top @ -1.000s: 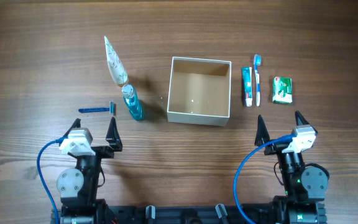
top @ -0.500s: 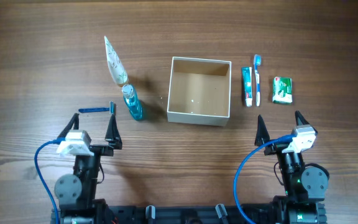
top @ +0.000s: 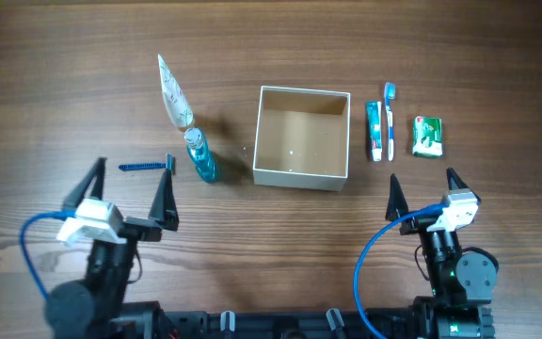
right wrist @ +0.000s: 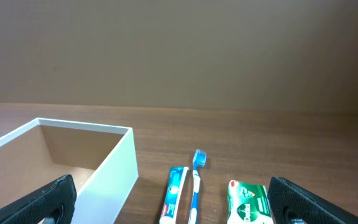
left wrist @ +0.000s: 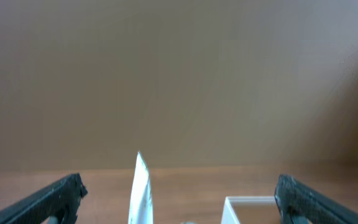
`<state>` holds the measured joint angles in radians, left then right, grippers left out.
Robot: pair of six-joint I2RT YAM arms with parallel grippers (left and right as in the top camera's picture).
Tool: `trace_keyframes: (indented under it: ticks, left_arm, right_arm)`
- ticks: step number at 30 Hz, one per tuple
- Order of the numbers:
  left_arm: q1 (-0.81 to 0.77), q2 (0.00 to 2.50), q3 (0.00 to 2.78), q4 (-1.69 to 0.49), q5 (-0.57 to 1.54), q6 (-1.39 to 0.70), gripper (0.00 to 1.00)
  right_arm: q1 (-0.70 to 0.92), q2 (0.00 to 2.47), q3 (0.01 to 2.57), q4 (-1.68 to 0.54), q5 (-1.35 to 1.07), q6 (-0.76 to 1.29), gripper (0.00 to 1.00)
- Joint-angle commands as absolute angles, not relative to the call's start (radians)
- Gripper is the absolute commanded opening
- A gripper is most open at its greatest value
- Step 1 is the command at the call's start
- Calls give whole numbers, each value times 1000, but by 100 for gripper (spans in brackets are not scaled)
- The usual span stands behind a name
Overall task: Pack container
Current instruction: 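Raise the left arm and move the gripper over the white Pantene tube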
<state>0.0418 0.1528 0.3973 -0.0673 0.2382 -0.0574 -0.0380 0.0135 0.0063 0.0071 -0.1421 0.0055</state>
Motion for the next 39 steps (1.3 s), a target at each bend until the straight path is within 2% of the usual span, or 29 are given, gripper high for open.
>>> trace_keyframes:
  ticks: [1,5,8,16,23,33,39]
  left_arm:
    - [48,368,681,-209,358,89,100]
    - [48,685,1047,-452,443,195,100]
    - [48,857,1248,-502,453,202,100]
    - [48,1156,1546,-522,450,233,100]
    - [48,1465,1826,-816,358,232,100]
    - [48,1665,1837,-871,364,196,100]
    - [48,1746,1837,-947,279,-33,100]
  right_arm:
    - [-32,7,5,11,-151,3,100]
    - [-32,7,5,11,-151,3,100]
    - [-32,7,5,11,-151,3,100]
    - [-32,7,5,11,-151,3,100]
    - [-32,7,5,11,-151,3,100]
    - [-32,7,5,11,-151,3,100]
    - [-32,7,5,11,-151,3,100]
